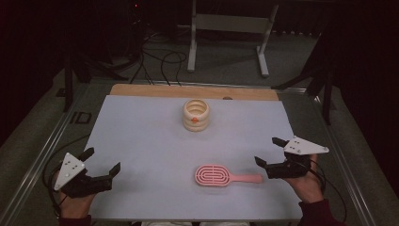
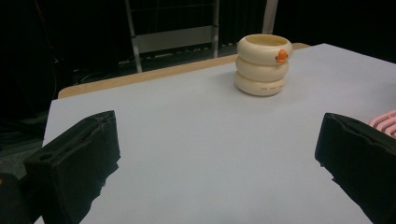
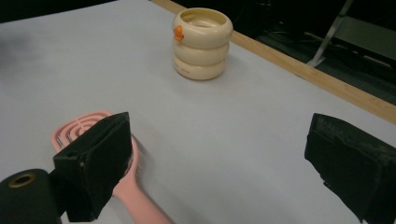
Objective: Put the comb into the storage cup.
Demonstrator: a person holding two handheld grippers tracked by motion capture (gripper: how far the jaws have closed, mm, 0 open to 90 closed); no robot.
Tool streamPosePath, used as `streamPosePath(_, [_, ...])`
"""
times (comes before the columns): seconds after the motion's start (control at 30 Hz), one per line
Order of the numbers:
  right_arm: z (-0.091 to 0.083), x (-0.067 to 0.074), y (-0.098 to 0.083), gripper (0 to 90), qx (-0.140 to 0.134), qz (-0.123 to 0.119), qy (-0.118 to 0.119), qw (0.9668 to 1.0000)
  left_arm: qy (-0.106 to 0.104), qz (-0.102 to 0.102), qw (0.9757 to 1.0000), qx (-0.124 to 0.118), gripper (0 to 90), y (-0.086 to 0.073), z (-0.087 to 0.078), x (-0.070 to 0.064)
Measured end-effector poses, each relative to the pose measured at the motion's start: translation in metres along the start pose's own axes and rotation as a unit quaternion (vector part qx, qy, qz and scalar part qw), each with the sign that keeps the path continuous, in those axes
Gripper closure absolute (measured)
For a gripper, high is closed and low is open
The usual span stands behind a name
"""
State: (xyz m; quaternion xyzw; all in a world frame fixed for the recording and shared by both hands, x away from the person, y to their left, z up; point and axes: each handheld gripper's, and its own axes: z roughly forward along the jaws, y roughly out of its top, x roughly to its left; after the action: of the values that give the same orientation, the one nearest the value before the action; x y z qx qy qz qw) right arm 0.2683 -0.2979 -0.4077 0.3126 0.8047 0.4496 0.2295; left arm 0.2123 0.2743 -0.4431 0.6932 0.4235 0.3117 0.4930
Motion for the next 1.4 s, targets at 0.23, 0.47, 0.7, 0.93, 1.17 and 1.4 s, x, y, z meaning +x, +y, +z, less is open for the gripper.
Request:
streamPosePath(0.23, [0.003, -0.002, 0.007, 7.5, 0.017, -0.020, 0.007, 0.9996, 0.003, 0.000, 1.0000, -0.001, 0.4, 0.001, -0.002, 0.001])
streamPosePath(0.47, [0.008, -0.002, 0.016, 7.5, 0.035, -0.041, 0.012, 0.9985, 0.003, -0.003, 1.0000, -0.001, 0.4, 0.000, -0.001, 0.001])
streamPosePath(0.7, [0.014, -0.003, 0.021, 7.5, 0.050, -0.054, 0.018, 0.9972, 0.003, -0.002, 1.0000, -0.001, 0.4, 0.000, -0.002, 0.001])
streamPosePath(0.93, [0.022, -0.003, 0.024, 7.6, 0.073, -0.072, 0.031, 0.9943, 0.002, -0.002, 1.0000, 0.000, 0.4, 0.000, -0.002, 0.001])
streamPosePath(1.17, [0.033, -0.002, 0.024, 7.5, 0.109, -0.087, 0.052, 0.9889, 0.003, -0.003, 1.0000, -0.001, 0.4, 0.001, -0.002, 0.001])
streamPosePath(1.4, [0.045, -0.001, 0.026, 7.5, 0.137, -0.107, 0.066, 0.9826, 0.002, -0.002, 1.0000, 0.001, 0.4, 0.000, -0.001, 0.001])
